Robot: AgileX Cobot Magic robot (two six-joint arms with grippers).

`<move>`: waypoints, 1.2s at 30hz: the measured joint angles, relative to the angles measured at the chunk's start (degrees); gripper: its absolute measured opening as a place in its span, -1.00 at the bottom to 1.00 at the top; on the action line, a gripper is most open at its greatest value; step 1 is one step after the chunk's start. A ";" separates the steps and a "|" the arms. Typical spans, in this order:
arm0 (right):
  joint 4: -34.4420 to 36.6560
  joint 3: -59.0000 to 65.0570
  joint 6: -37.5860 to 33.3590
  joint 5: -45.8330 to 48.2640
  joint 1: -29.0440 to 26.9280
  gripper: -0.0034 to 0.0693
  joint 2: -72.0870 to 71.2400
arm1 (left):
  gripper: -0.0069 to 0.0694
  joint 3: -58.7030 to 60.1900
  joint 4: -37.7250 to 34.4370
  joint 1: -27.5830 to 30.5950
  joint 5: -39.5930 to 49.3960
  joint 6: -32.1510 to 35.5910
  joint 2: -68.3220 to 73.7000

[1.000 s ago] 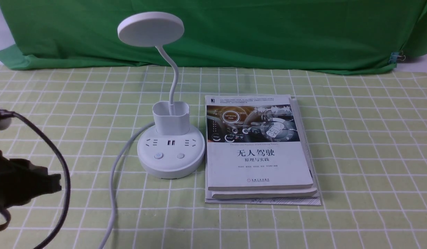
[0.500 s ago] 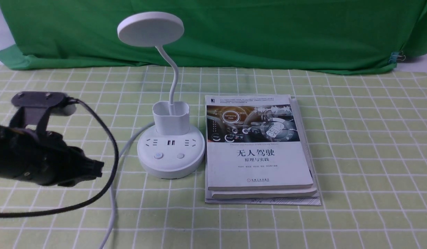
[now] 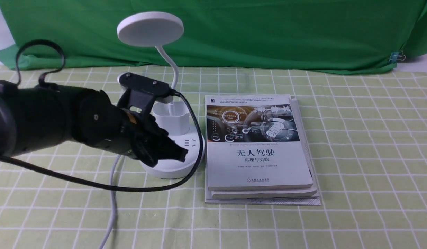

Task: Turn on the table lamp on the green coffee tablecloth with your hand.
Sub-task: 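Press the power button on the lamp base to turn the lamp on with the left gripper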

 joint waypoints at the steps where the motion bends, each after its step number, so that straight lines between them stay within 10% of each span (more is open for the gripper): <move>1: 0.00 0.00 0.00 0.00 0.00 -0.23 0.00 | -0.77 0.00 -0.41 0.00 -1.44 0.00 0.83; 16: 0.00 0.00 0.00 0.00 0.00 -0.23 0.00 | -0.77 -5.18 -1.32 -0.19 2.75 0.00 4.97; 36: 0.00 0.00 0.00 0.00 0.00 -0.23 0.00 | -0.77 -9.69 15.17 -4.70 5.00 -13.56 11.43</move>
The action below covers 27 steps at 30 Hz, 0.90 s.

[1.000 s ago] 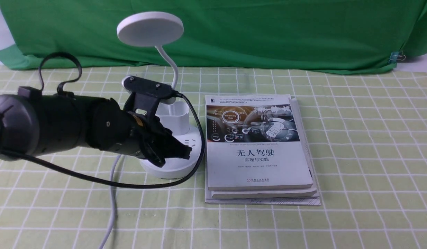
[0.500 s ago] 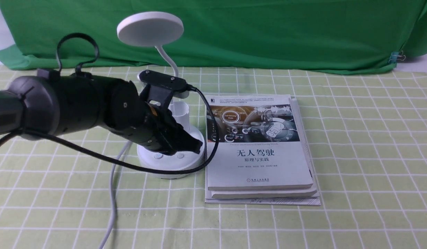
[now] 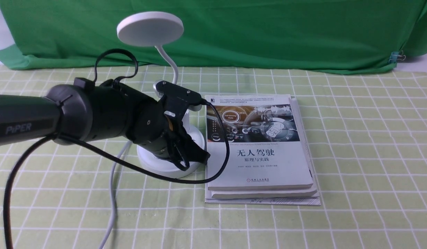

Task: Turn on the table lamp on the green coffee tablecloth with your hand.
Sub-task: 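Press the power button on the lamp base to turn the lamp on with the left gripper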

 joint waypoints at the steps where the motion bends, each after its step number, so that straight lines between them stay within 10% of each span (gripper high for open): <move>1: 0.00 0.00 0.00 0.00 0.00 -0.23 0.00 | -0.77 -0.11 0.05 0.00 0.01 0.00 0.06; 27: 0.00 0.00 0.00 0.00 0.00 -0.23 0.00 | -0.77 -0.44 -9.63 2.63 1.71 4.25 -1.17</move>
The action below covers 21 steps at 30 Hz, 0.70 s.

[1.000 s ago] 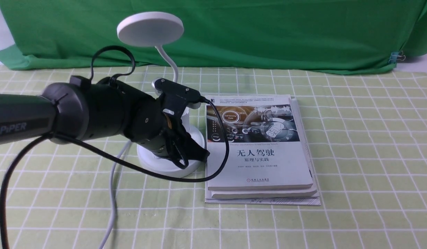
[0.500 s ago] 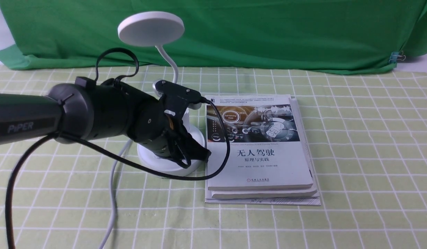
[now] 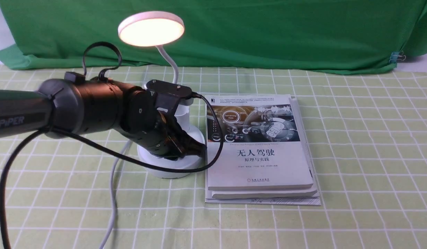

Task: Turn on the table lamp on the green coffee tablecloth with your hand.

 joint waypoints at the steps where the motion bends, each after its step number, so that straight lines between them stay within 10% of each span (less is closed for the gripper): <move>1: 0.00 0.00 0.00 0.00 0.00 -0.23 0.00 | -0.77 0.06 0.20 0.00 0.27 -0.40 -0.77; 21: 0.00 0.00 0.00 0.00 0.00 -0.23 0.00 | -0.77 26.77 2.67 0.04 1.41 -3.87 -40.14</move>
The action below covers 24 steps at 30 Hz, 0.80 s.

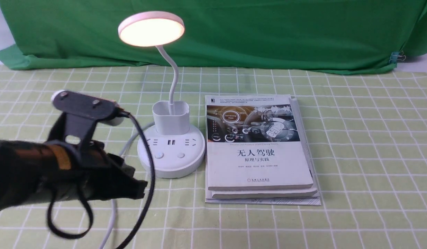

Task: Turn on the table lamp on the green coffee tablecloth with your hand.

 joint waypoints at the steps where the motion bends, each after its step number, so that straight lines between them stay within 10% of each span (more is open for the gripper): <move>1: 0.00 0.00 0.00 0.00 0.00 -0.23 0.00 | -0.77 2.30 0.00 0.00 -0.24 -0.37 -7.14; 12: 0.00 0.00 0.00 0.00 0.00 -0.23 0.00 | -0.77 16.78 0.09 0.00 -4.88 -1.82 -42.08; 24: 0.00 0.00 0.00 0.00 0.00 -0.23 0.00 | -0.77 18.32 4.45 0.00 -7.49 -1.82 -48.86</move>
